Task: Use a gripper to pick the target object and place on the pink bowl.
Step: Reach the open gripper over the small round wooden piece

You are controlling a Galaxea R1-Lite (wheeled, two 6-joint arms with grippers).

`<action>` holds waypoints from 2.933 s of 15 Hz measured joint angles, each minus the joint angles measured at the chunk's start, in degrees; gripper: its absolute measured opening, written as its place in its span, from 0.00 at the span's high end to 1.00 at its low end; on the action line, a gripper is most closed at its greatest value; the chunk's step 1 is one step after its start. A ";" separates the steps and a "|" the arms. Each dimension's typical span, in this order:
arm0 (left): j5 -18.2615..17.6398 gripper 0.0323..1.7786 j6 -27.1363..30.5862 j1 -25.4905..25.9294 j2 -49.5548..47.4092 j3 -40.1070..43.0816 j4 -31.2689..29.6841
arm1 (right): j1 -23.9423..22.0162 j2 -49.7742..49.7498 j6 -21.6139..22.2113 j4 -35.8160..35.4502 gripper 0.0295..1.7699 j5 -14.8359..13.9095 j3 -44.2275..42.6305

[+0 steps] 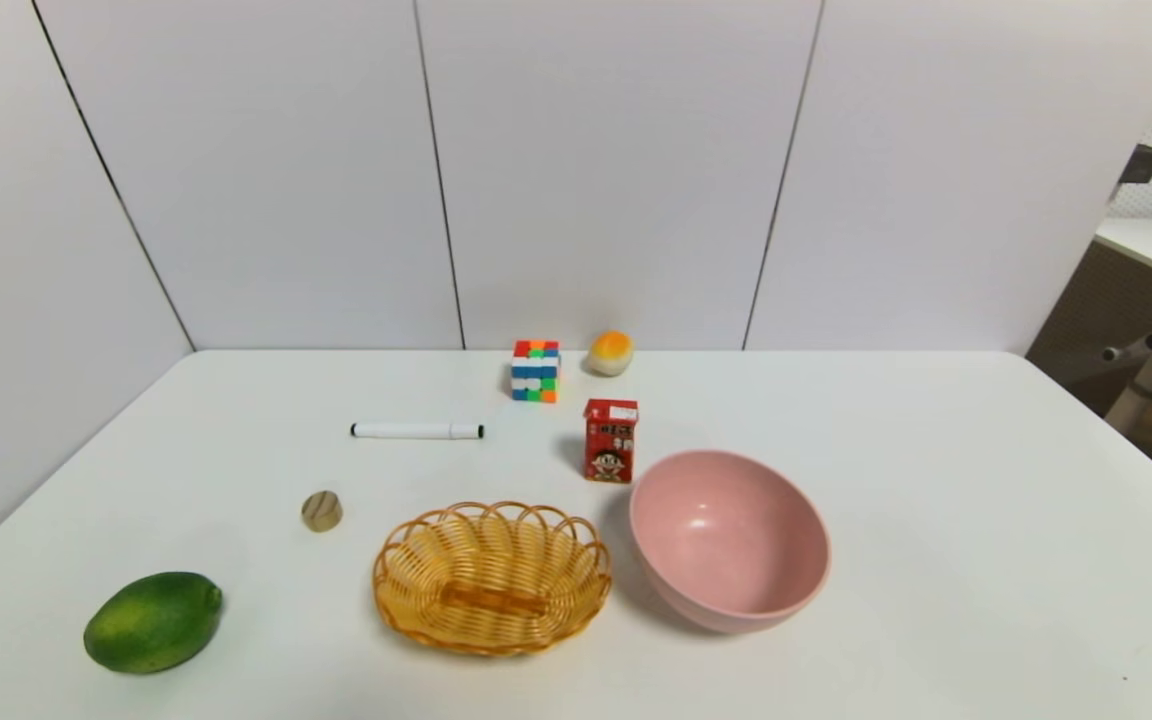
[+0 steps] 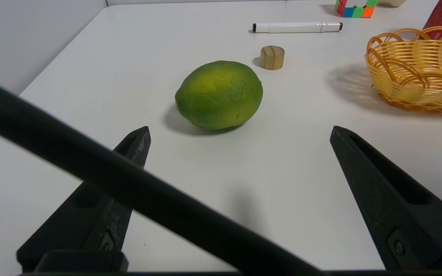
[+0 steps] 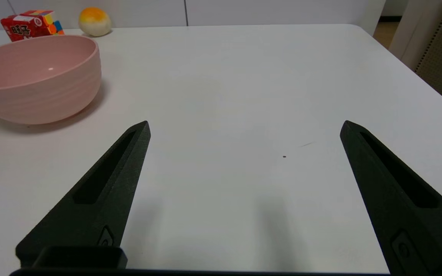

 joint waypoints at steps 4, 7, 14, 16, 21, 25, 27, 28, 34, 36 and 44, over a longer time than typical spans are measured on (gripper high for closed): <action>0.02 0.05 0.00 0.00 0.00 0.00 0.00 | -0.02 -0.02 -0.01 0.02 0.03 0.02 0.00; 0.02 0.05 -0.02 0.00 0.00 0.00 0.00 | -0.02 0.00 0.00 0.02 0.03 0.02 0.00; 0.00 0.05 -0.02 0.00 0.00 0.00 0.00 | 0.00 -0.02 0.00 0.02 0.03 0.00 0.00; 0.00 0.05 -0.09 0.00 0.00 0.00 0.00 | -0.02 0.00 0.00 0.02 0.03 0.02 0.00; 0.28 0.05 -2.26 0.00 0.23 -0.63 1.29 | -0.02 0.00 0.02 0.05 0.03 0.02 0.00; 0.05 0.05 -2.10 -0.02 7.09 -10.86 9.89 | 0.00 -0.02 0.02 0.02 0.03 0.00 0.00; -0.05 0.05 -1.88 -0.21 14.49 -18.63 15.02 | 0.00 0.00 0.00 0.02 0.03 0.00 0.00; -0.05 0.05 -1.77 -0.32 18.26 -22.04 16.57 | 0.00 0.00 0.02 0.05 0.03 0.00 0.00; -0.61 0.05 4.12 -1.79 47.07 -44.35 19.59 | 0.00 0.00 -0.01 0.02 0.03 -0.02 0.00; -1.90 0.05 6.50 -2.22 56.11 -50.93 21.27 | -0.02 0.00 0.02 0.02 0.03 0.00 0.00; -6.17 0.05 12.37 -3.24 81.45 -71.14 33.88 | 0.00 0.00 0.02 0.05 0.03 0.00 0.00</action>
